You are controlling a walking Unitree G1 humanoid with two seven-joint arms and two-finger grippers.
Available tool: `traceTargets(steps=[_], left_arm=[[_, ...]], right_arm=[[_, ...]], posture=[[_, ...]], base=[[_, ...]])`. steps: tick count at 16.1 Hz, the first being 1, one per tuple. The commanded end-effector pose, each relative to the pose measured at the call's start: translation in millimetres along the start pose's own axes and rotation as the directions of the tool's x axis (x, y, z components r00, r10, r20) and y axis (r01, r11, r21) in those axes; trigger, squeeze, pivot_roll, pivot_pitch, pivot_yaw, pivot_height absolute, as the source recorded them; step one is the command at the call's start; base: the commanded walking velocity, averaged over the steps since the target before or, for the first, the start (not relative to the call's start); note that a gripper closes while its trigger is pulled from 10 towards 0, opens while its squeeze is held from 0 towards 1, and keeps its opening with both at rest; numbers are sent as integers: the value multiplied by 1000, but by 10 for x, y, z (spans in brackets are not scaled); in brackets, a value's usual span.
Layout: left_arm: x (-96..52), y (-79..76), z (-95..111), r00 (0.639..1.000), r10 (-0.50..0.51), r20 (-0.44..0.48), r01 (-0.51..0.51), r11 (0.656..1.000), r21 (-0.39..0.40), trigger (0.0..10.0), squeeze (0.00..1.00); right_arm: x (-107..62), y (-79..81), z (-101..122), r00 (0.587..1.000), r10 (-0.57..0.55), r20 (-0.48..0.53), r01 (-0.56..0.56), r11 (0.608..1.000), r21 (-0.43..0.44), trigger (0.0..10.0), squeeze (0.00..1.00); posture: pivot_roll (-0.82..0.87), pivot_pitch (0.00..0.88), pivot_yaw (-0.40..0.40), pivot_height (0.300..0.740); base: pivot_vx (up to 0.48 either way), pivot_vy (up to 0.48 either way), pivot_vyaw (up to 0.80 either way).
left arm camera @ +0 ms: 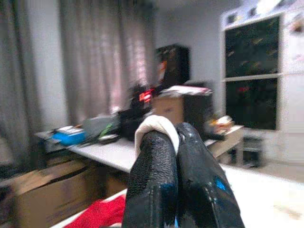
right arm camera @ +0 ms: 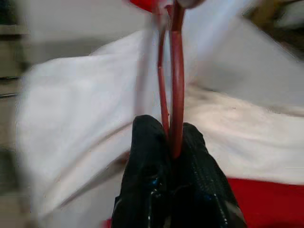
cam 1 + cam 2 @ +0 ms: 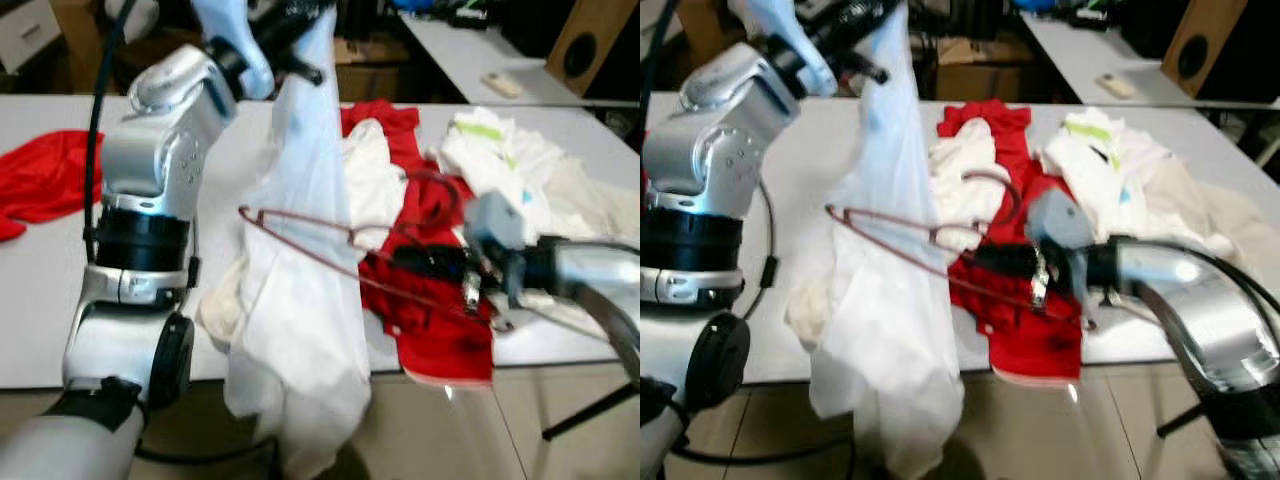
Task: Hang hanger
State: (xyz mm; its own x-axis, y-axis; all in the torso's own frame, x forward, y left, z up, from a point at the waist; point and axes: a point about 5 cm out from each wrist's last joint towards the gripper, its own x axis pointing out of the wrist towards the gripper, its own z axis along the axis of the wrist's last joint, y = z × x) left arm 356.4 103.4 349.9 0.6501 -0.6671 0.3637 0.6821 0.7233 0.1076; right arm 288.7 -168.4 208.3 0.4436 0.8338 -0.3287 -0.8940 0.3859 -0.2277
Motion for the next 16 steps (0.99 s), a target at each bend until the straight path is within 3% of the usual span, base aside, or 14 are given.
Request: traceTargets(steps=[1,2,4,5,6,7,8,9,10,13,14,15,16], left_arm=[[29,-68,283,994,-47,96,47,999,9,10000,0],[31,-85,378,989,-59,136,61,998,-13,10000,0],[25,-129,677,961,-87,263,106,993,-58,10000,0],[21,-137,726,955,-91,284,112,992,-59,10000,0],[4,-137,878,926,-85,367,115,991,-62,10000,0],[-5,-132,930,915,-80,396,113,992,-61,10000,0],[-28,-113,1023,898,-66,435,100,993,-55,10000,0],[-37,-108,1037,897,-60,438,93,994,-56,10000,0],[-59,-114,1014,900,-53,433,88,994,-61,10000,0],[-67,-169,914,911,-69,407,109,991,-75,10000,0],[-53,-183,826,925,-71,373,106,992,-75,10000,0],[-35,-202,681,947,-69,313,96,993,-73,10000,0],[-26,-199,578,962,-53,267,78,993,-83,10000,0]], right_arm=[[8,-195,-13,994,-103,-30,102,994,-32,10000,0],[44,-356,2,984,-176,-31,175,984,-46,10000,0],[94,-860,325,913,-400,78,406,909,-92,10000,0],[95,-943,425,896,-431,109,441,892,-96,10000,0],[4,-1206,984,803,-525,283,576,806,-139,10000,0],[-51,-1270,1201,759,-547,353,619,774,-130,10000,0],[-166,-1331,1626,693,-541,477,659,743,-114,10000,0],[-167,-1328,1709,700,-520,490,652,745,-139,10000,0],[-98,-1313,1682,735,-492,467,634,743,-215,10000,0],[28,-1297,1408,761,-494,420,619,745,-247,10000,0],[96,-1267,1222,789,-483,380,595,756,-273,10000,0],[210,-1199,886,844,-443,301,528,782,-330,10000,0],[252,-1133,683,884,-396,250,462,823,-330,10000,0]], posture=[[-64,0,-33,740],[-62,0,-36,740],[-58,0,-36,740],[-58,0,-35,740],[-57,0,-35,740],[-57,0,-35,740],[-49,0,-51,740],[-46,0,-56,740],[-47,0,-56,740],[-51,0,-44,740],[-56,0,-34,740],[-57,0,-31,740],[-64,0,-20,740]], base=[[0,0,0],[0,0,0],[0,0,0],[0,0,0],[0,0,0],[0,0,0],[0,0,0],[0,0,0],[0,0,0],[0,0,0],[0,0,0],[0,0,0],[0,0,0]])
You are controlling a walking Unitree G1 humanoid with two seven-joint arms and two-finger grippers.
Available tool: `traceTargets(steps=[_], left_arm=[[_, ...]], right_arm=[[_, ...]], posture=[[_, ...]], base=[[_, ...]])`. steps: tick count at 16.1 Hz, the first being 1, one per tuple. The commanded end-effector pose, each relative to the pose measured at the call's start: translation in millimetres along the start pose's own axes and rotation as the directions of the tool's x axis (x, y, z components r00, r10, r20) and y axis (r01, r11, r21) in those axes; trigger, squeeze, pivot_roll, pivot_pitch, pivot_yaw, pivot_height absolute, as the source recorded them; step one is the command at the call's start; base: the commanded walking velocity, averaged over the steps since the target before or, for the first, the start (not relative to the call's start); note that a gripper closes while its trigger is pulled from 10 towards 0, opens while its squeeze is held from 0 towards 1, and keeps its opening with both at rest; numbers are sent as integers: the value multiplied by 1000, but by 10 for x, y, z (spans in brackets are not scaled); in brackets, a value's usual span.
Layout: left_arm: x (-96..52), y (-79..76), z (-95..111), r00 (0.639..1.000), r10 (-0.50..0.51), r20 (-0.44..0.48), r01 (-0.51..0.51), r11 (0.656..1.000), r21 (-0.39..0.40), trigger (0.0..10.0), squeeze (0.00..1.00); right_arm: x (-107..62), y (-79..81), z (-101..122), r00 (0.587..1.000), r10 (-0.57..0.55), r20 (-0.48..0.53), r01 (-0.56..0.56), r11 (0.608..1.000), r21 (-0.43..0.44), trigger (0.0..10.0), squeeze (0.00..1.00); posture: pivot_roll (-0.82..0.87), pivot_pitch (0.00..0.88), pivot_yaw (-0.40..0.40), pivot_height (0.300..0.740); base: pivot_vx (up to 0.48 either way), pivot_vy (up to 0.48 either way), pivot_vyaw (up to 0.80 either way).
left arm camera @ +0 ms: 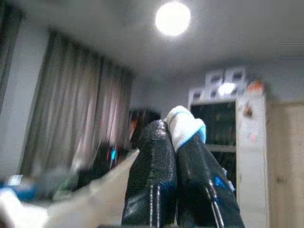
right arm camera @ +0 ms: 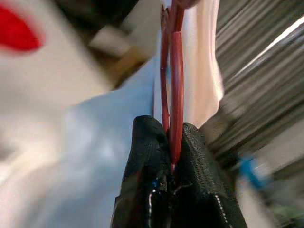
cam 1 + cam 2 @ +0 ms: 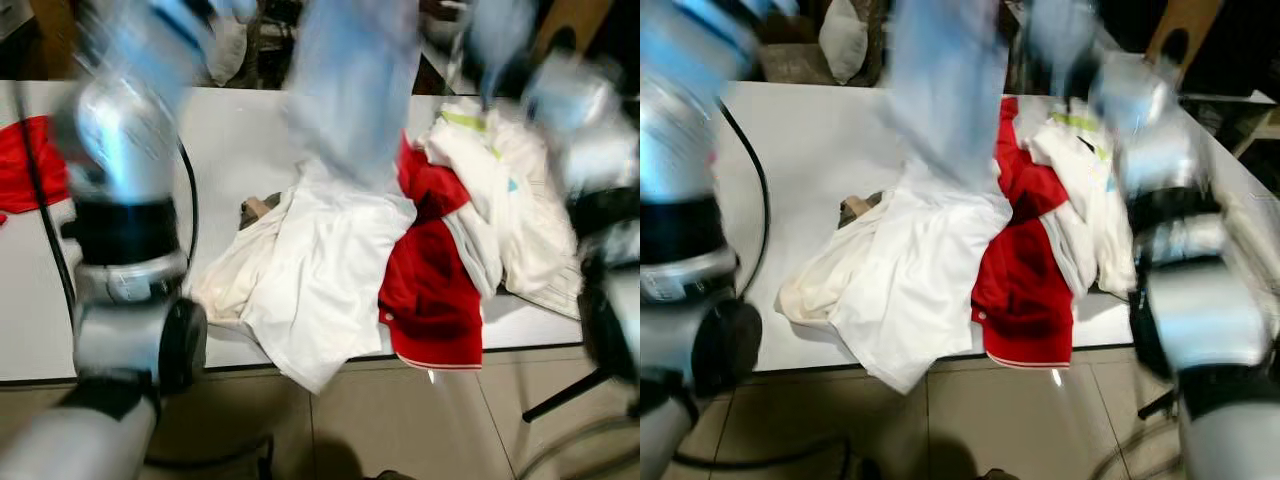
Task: Hang hanger
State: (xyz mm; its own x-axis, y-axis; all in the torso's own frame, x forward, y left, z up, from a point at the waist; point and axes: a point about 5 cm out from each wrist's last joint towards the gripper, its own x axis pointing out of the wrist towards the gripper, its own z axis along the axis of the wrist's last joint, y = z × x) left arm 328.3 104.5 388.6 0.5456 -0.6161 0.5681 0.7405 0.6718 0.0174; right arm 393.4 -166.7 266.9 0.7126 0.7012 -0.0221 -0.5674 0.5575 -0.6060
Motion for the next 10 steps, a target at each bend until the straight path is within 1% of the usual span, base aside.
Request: traceTargets(steps=[1,2,5,6,7,8,9,10], left_arm=[[30,-23,-66,999,13,-45,-13,1000,17,10000,0],[22,32,-204,994,68,-88,-68,998,8,10000,0],[5,122,-362,979,134,-154,-127,990,53,10000,0],[14,179,-390,972,175,-154,-164,983,80,10000,0],[20,190,-375,973,183,-142,-173,981,83,10000,0],[43,199,-299,977,178,-114,-170,982,76,10000,0],[104,209,-25,989,142,-45,-140,989,37,10000,0],[128,185,155,996,91,-12,-91,996,0,10000,0]], right_arm=[[-36,86,-65,997,82,-7,-82,997,2,10000,0],[-124,253,-219,983,183,-23,-183,983,36,10000,0],[-280,424,-369,957,290,-23,-287,952,106,10000,0],[-406,559,-431,934,357,-20,-351,926,141,10000,0],[-443,604,-446,926,376,-15,-370,918,143,10000,0],[-471,634,-448,921,390,-7,-385,911,147,10000,0],[-498,650,-407,911,412,21,-410,898,162,10000,0],[-511,660,-372,899,436,37,-436,884,170,10000,0]], posture=[[-69,0,-13,740],[-75,0,-4,740],[-83,0,8,740],[-89,0,15,740],[-89,0,16,740],[-88,0,16,740],[-83,0,17,740],[-79,0,16,740]], base=[[0,0,0],[0,0,0],[0,0,0],[0,0,0],[0,0,0],[0,0,0],[0,0,0],[0,0,0]])
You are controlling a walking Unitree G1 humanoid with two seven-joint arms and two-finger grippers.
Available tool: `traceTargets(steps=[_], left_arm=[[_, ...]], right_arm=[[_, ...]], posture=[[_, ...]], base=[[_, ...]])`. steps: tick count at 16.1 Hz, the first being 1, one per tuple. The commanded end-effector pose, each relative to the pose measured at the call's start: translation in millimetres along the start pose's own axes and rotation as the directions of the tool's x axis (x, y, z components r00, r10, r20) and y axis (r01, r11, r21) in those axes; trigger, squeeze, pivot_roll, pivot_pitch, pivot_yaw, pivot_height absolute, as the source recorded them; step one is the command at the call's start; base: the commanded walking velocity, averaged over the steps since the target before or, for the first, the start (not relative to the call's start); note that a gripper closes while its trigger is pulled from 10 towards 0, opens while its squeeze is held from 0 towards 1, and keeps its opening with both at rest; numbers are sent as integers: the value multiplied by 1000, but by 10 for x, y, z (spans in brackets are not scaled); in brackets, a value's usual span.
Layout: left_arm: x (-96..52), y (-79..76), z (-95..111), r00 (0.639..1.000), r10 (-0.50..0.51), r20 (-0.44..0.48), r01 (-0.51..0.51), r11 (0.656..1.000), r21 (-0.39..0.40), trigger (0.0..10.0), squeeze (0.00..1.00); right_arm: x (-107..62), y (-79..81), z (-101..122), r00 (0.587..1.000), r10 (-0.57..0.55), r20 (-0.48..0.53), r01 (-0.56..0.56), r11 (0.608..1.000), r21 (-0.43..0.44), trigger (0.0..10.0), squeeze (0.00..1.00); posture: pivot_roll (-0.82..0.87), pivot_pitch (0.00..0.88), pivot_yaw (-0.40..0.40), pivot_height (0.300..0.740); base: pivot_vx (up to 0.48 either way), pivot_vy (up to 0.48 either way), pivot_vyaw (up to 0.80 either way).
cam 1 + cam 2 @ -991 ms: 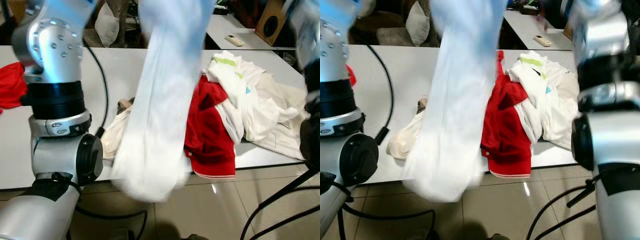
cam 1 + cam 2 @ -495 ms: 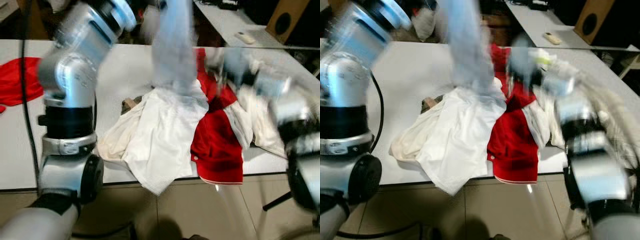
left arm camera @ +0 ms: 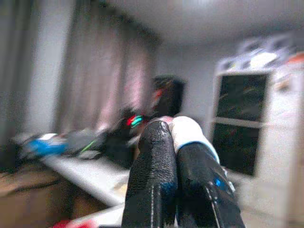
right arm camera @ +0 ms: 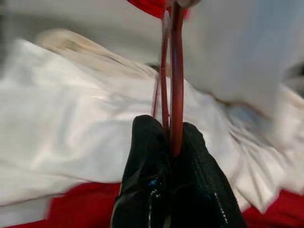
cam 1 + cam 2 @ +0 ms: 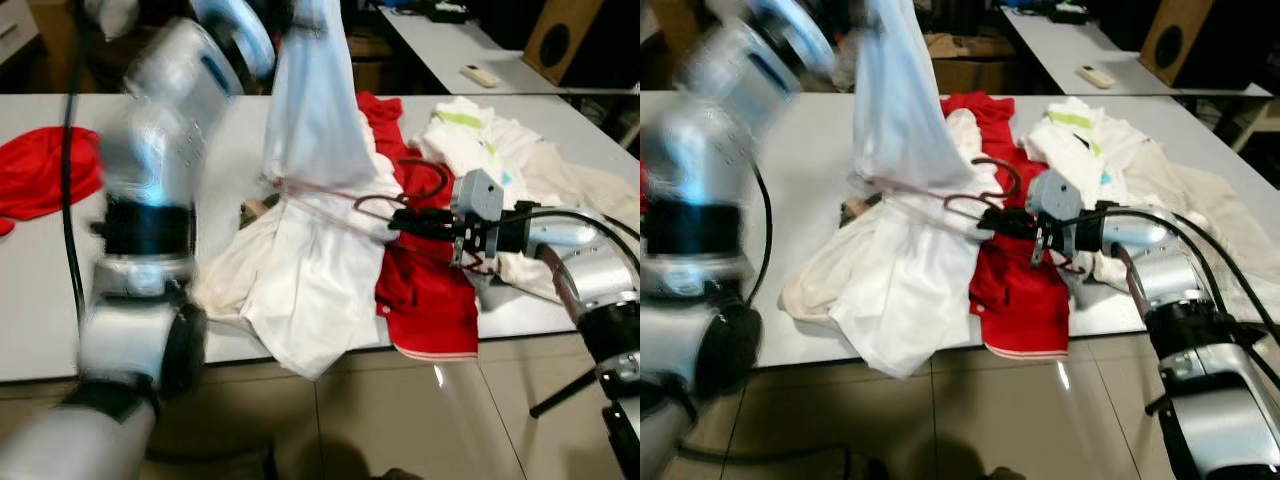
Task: Hang hanger
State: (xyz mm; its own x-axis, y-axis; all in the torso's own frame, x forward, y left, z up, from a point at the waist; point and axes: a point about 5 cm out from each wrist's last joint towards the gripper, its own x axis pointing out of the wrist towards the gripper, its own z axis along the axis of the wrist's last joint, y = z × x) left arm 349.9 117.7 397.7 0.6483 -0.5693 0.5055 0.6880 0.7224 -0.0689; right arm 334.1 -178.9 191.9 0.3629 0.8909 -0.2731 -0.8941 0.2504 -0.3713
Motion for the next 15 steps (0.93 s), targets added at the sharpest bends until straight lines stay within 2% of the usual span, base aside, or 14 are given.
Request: traceTargets(steps=[1,2,4,5,6,7,8,9,10,12,13,14,15], left_arm=[[2,-178,367,985,-154,81,155,988,2,10000,0],[-20,-235,463,973,-220,74,221,975,-7,10000,0],[-56,-309,692,955,-284,86,288,957,-36,10000,0],[-82,-374,840,935,-337,108,345,936,-65,10000,0],[-96,-410,900,924,-362,123,373,924,-81,10000,0],[-119,-487,989,899,-411,155,431,892,-134,10000,0],[-140,-545,1043,879,-444,172,470,870,-153,10000,0],[-171,-590,1082,865,-471,171,496,855,-153,10000,0],[-180,-590,1088,865,-473,168,497,854,-154,10000,0],[-210,-582,1110,870,-468,154,490,856,-163,10000,0],[-224,-581,1128,872,-465,153,487,856,-170,10000,0],[-233,-584,1137,873,-463,155,486,856,-178,10000,0],[-239,-584,1134,877,-455,153,478,859,-184,10000,0]], right_arm=[[-47,17,85,999,51,12,-51,999,-8,10000,0],[-48,51,89,996,91,1,-91,996,-5,10000,0],[-13,72,111,993,118,-7,-118,993,-13,10000,0],[18,66,123,993,118,-16,-118,993,-22,10000,0],[33,50,117,993,114,-28,-115,993,-24,10000,0],[70,5,118,994,102,-48,-103,994,-37,10000,0],[128,-75,122,996,60,-67,-62,997,-37,10000,0],[236,-223,85,989,-30,-147,18,997,-77,10000,0],[257,-258,78,983,-55,-173,39,995,-96,10000,0],[312,-519,179,941,-203,-270,150,967,-206,10000,0],[299,-738,385,892,-349,-288,245,908,-341,10000,0],[267,-967,738,831,-529,-175,403,788,-465,10000,0],[169,-1169,1245,739,-670,62,613,633,-473,10000,0]], posture=[[-77,0,15,740],[-77,0,15,740],[-51,0,2,740],[-46,0,-1,740],[-38,0,-7,740],[-30,0,-15,740],[-19,0,-24,740],[-9,0,-31,740],[-2,0,-32,740],[6,0,-35,740],[8,0,-37,740],[15,0,-44,740],[21,0,-49,740]], base=[[0,0,0],[0,0,0],[0,0,0],[0,0,0],[0,0,0],[0,0,0],[0,0,0],[0,0,0],[0,0,0],[0,0,0],[0,0,0],[0,0,0],[0,0,0]])
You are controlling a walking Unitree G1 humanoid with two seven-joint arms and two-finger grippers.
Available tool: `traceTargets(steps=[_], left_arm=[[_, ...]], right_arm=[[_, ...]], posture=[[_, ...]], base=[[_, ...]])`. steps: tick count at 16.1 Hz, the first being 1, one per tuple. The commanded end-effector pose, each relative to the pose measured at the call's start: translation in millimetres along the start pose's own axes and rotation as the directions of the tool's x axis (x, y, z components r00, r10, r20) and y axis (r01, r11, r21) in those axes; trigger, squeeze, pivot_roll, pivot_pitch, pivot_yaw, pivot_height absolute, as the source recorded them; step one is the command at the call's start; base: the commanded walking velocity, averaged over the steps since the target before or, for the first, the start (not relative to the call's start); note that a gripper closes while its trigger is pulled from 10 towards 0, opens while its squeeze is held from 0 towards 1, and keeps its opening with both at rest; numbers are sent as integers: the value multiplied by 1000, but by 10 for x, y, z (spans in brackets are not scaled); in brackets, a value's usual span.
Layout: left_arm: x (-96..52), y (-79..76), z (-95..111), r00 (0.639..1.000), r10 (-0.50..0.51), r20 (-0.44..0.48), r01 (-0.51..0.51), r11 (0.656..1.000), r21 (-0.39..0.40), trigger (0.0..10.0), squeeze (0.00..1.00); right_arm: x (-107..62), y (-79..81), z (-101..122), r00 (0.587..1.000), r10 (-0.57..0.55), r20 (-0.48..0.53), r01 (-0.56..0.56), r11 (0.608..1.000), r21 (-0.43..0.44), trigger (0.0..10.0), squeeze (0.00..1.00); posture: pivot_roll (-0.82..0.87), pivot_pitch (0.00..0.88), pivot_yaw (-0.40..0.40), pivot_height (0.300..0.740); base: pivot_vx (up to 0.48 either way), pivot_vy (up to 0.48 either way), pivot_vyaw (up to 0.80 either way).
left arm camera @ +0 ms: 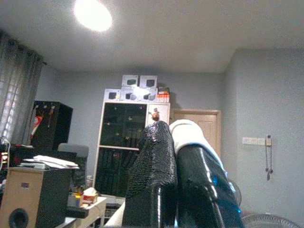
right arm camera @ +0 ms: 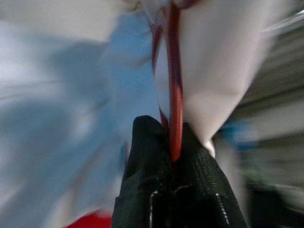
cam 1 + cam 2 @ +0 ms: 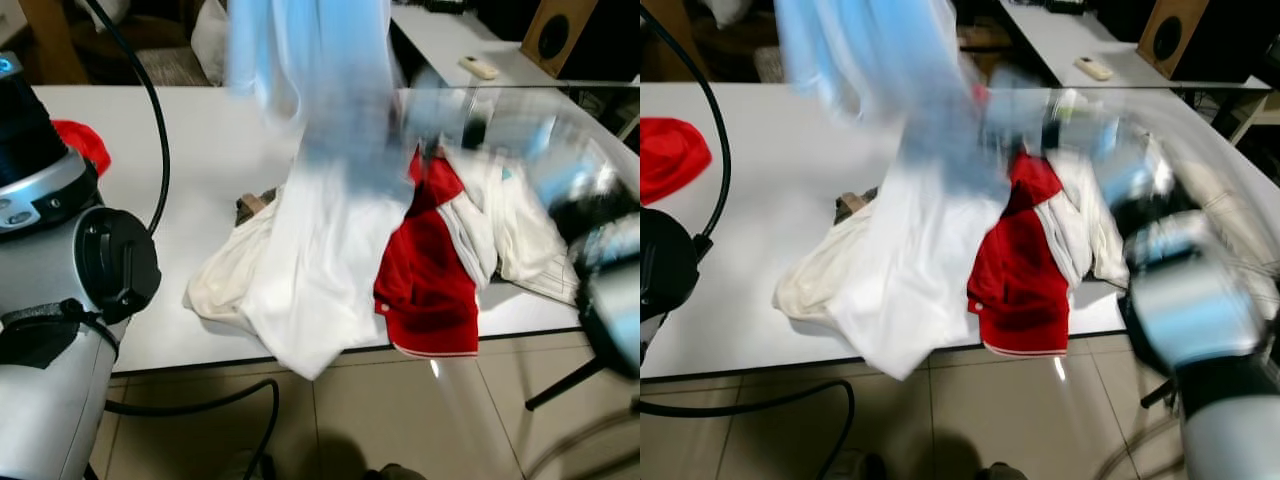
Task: Hang hanger
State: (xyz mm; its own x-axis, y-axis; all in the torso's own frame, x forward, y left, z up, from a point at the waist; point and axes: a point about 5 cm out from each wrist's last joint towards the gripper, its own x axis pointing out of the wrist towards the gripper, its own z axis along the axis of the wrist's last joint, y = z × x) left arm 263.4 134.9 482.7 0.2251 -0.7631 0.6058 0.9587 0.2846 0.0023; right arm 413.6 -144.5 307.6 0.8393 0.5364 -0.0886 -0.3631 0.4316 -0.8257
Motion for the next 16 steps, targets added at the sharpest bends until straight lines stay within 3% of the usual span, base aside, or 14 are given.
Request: traceTargets(steps=[1,2,3,5,6,7,8,9,10,11,12,13,14,16], left_arm=[[18,-60,35,1000,-11,-2,11,1000,11,10000,0],[11,-41,16,1000,12,-6,-12,1000,10,10000,0],[9,-22,-11,1000,25,-10,-25,1000,7,10000,0],[7,18,-73,998,53,-26,-52,999,4,10000,0],[4,65,-137,996,76,-38,-77,997,-5,10000,0],[-1,92,-174,994,94,-47,-94,996,-6,10000,0],[-25,187,-318,983,161,-91,-162,987,4,10000,0],[-48,255,-452,970,205,-132,-205,979,12,10000,0],[-133,390,-769,929,293,-225,-293,955,36,10000,0],[-199,508,-962,886,376,-272,-367,926,88,10000,0],[-224,561,-1026,869,411,-277,-394,912,117,10000,0],[-279,715,-1149,827,496,-265,-468,868,166,10000,0],[-307,821,-1172,807,542,-234,-514,840,175,10000,0],[-387,1094,-1121,743,659,-119,-624,746,234,10000,0]], right_arm=[[-87,-458,334,955,-259,144,256,966,38,10000,0],[-159,-684,538,914,-344,217,346,938,29,10000,0],[-162,-711,581,911,-346,225,355,935,1,10000,0],[-69,-516,458,948,-264,180,276,960,-46,10000,0],[14,-211,247,980,-154,124,165,982,-87,10000,0],[33,-81,160,989,-103,108,113,990,-87,10000,0],[42,237,-52,997,27,73,-19,995,-103,10000,0],[13,434,-188,990,124,61,-119,990,-82,10000,0],[-106,832,-459,945,324,51,-325,946,1,10000,0],[-215,1056,-610,904,425,48,-426,904,22,10000,0],[-259,1129,-660,889,454,51,-456,889,33,10000,0],[-357,1232,-764,873,485,52,-487,871,56,10000,0],[-403,1239,-803,874,483,61,-486,870,76,10000,0],[-496,1164,-853,888,451,90,-459,882,107,10000,0]], posture=[[23,0,-51,740],[21,0,-54,740],[20,0,-55,740],[10,0,-50,740],[3,0,-43,740],[-1,0,-37,740],[-6,0,-33,740],[-13,0,-28,740],[-16,0,-26,740],[-24,0,-17,740],[-27,0,-11,740],[-40,0,2,740],[-47,0,11,740],[-60,0,26,740]], base=[[0,0,0],[0,0,0],[0,0,0],[0,0,0],[0,0,0],[0,0,0],[0,0,0],[0,0,0],[0,0,0],[0,0,0],[0,0,0],[0,0,0],[0,0,0],[0,0,0]])
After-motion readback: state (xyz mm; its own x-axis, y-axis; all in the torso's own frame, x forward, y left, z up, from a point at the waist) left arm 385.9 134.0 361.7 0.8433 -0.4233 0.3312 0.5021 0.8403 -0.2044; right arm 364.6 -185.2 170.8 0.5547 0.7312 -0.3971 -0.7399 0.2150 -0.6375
